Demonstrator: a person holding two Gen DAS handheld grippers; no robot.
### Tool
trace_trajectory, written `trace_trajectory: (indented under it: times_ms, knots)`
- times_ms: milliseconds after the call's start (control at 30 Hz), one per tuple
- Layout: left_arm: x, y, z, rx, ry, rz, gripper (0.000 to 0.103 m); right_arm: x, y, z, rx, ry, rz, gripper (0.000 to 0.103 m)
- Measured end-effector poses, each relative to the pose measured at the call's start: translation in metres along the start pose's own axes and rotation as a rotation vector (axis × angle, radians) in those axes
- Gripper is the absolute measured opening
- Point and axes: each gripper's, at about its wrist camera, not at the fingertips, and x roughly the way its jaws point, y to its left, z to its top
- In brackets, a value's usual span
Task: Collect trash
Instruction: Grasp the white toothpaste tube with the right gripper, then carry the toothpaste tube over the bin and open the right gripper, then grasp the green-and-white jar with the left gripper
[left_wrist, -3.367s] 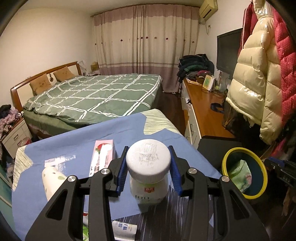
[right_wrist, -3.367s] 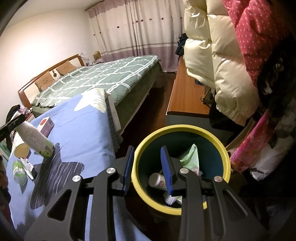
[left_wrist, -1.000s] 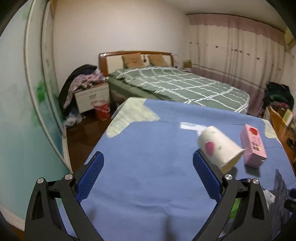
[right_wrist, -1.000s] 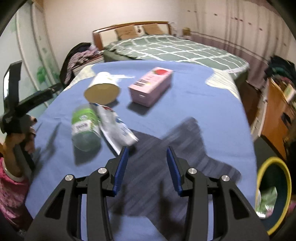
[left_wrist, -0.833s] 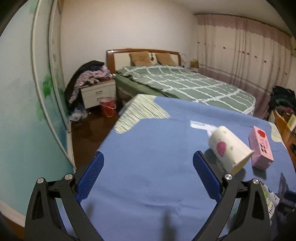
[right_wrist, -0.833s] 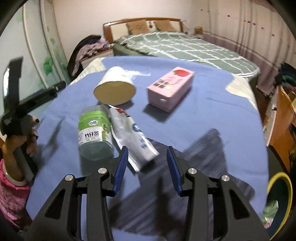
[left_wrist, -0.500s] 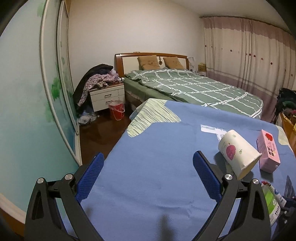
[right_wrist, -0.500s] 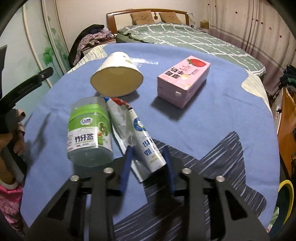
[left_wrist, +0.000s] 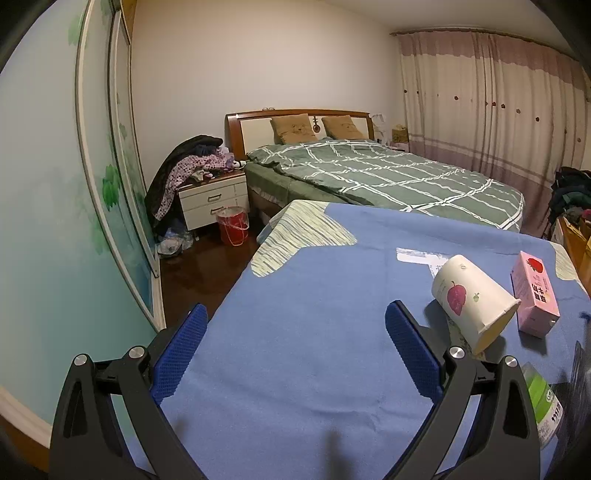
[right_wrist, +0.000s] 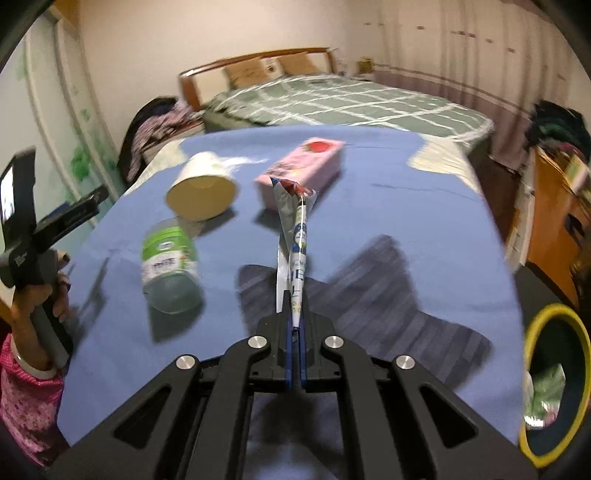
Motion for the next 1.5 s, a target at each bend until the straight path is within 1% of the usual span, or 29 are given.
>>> trace_trajectory:
  times_ms: [67,167,267,333,367,467,533,633,667,700,767,800,867,967,1067,1133,1167,1267,1367,1467,1500]
  knots:
    - [-0.001,-0.001,0.001,0.002,-0.001,0.000,0.096,-0.009,-0.016,-0.005,0.045,-0.016,-0.037,0.003]
    - [-0.002,-0.002,0.001,0.004,-0.005,0.001,0.096,-0.026,-0.053,-0.015,0.148,-0.045,-0.101,0.003]
    - [-0.003,-0.001,0.001,0.004,-0.005,0.000,0.096,-0.044,-0.099,-0.024,0.261,-0.074,-0.203,0.003]
    - [-0.003,-0.001,0.001,0.004,-0.003,-0.002,0.096,-0.050,-0.122,-0.029,0.325,-0.081,-0.253,0.003]
    - [-0.003,-0.001,0.000,0.005,-0.003,-0.002,0.096,-0.054,-0.138,-0.032,0.366,-0.086,-0.305,0.004]
    - [-0.005,-0.001,0.000,0.007,-0.005,-0.005,0.096,-0.061,-0.173,-0.045,0.448,-0.082,-0.399,0.004]
    - [-0.005,-0.001,0.000,0.008,-0.002,-0.008,0.096,-0.062,-0.189,-0.053,0.491,-0.070,-0.455,0.006]
    - [-0.005,-0.002,0.001,0.012,0.005,-0.012,0.096,-0.059,-0.210,-0.065,0.550,-0.044,-0.501,0.007]
    - [-0.005,-0.002,0.000,0.014,0.006,-0.012,0.096,-0.058,-0.217,-0.069,0.570,-0.040,-0.522,0.012]
    - [-0.006,-0.002,0.001,0.016,0.006,-0.013,0.096,-0.057,-0.220,-0.072,0.580,-0.038,-0.537,0.020]
    - [-0.006,-0.003,0.001,0.018,0.007,-0.015,0.096,-0.058,-0.226,-0.076,0.616,-0.034,-0.538,0.032]
    - [-0.006,-0.003,0.001,0.020,0.009,-0.017,0.096,-0.059,-0.225,-0.076,0.620,-0.042,-0.542,0.035]
    - [-0.005,-0.004,0.002,0.020,0.012,-0.028,0.096,-0.062,-0.220,-0.076,0.615,-0.067,-0.556,0.037]
    - [-0.005,-0.006,0.003,0.027,0.017,-0.051,0.096,-0.063,-0.198,-0.069,0.571,-0.105,-0.525,0.039]
    - [-0.005,-0.009,0.002,0.035,0.024,-0.102,0.096,-0.054,-0.175,-0.060,0.502,-0.110,-0.493,0.039]
    - [-0.006,-0.015,0.001,0.058,0.032,-0.140,0.096,-0.046,-0.164,-0.056,0.466,-0.094,-0.495,0.040]
    - [-0.006,-0.019,0.001,0.074,0.034,-0.152,0.096,-0.044,-0.159,-0.054,0.452,-0.093,-0.483,0.040]
    - [-0.010,-0.031,-0.001,0.127,0.033,-0.185,0.096,-0.043,-0.152,-0.051,0.428,-0.102,-0.514,0.040]
    - [-0.018,-0.043,-0.004,0.173,0.041,-0.249,0.096,-0.042,-0.152,-0.051,0.427,-0.096,-0.521,0.043]
    - [-0.041,-0.057,-0.010,0.226,0.036,-0.374,0.096,-0.039,-0.156,-0.051,0.448,-0.076,-0.504,0.043]
    - [-0.047,-0.060,-0.012,0.238,0.035,-0.402,0.096,-0.039,-0.158,-0.052,0.452,-0.075,-0.500,0.043]
